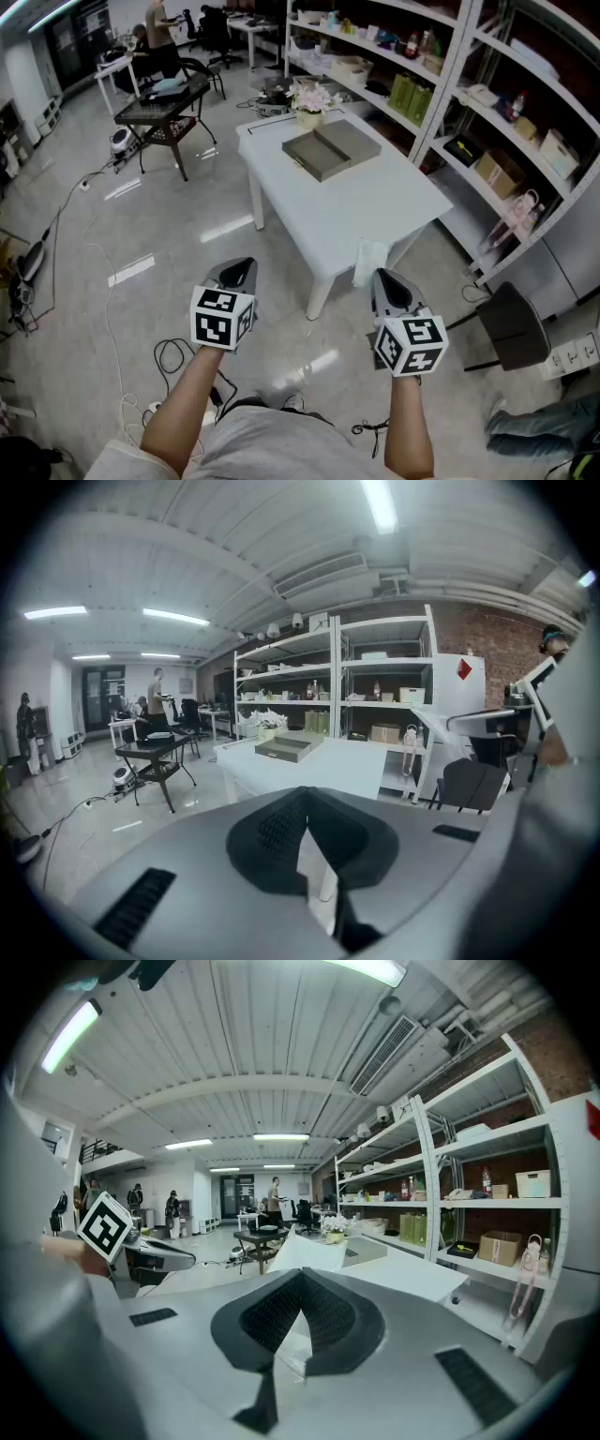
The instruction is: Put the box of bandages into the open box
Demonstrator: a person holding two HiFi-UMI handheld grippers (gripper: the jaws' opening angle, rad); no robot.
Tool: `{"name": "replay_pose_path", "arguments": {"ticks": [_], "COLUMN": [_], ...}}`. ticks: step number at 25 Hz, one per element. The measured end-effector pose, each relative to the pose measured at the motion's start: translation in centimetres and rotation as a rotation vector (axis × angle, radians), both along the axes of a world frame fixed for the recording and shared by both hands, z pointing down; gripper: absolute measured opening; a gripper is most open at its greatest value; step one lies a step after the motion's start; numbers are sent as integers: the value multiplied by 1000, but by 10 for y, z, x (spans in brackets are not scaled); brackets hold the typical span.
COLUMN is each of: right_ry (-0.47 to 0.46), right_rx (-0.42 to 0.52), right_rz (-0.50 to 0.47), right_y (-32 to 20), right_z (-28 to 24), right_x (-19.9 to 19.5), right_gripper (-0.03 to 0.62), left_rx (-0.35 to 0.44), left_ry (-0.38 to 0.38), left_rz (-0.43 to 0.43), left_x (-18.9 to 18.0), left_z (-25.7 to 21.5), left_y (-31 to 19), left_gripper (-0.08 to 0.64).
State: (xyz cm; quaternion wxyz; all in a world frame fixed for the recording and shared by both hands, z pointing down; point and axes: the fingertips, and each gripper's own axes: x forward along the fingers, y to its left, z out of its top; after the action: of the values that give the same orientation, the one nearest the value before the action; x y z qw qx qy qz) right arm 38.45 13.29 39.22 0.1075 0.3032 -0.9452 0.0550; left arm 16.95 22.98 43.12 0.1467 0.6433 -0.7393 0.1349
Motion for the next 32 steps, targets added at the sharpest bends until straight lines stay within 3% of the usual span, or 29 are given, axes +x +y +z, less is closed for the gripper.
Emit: {"name": "replay_pose_path", "arguments": {"ticks": [6, 14, 32], "right_ry": [9, 17, 58], "right_rx": [0, -9, -18], "right_rz": [-19, -51, 24], "right_y": [-19, -48, -135], "right_z": [4, 12, 8], "right_x": [-10, -47, -193], "right_gripper": [5, 5, 5], "left_rx": [-2, -7, -17], "left_ry": [5, 12, 35], "left_rz": [-2, -13, 63], "left_x": [-4, -35, -186], "left_z": [1, 7, 11], "left_y": [-20, -48, -150], "left_gripper": [3, 3, 3]}}
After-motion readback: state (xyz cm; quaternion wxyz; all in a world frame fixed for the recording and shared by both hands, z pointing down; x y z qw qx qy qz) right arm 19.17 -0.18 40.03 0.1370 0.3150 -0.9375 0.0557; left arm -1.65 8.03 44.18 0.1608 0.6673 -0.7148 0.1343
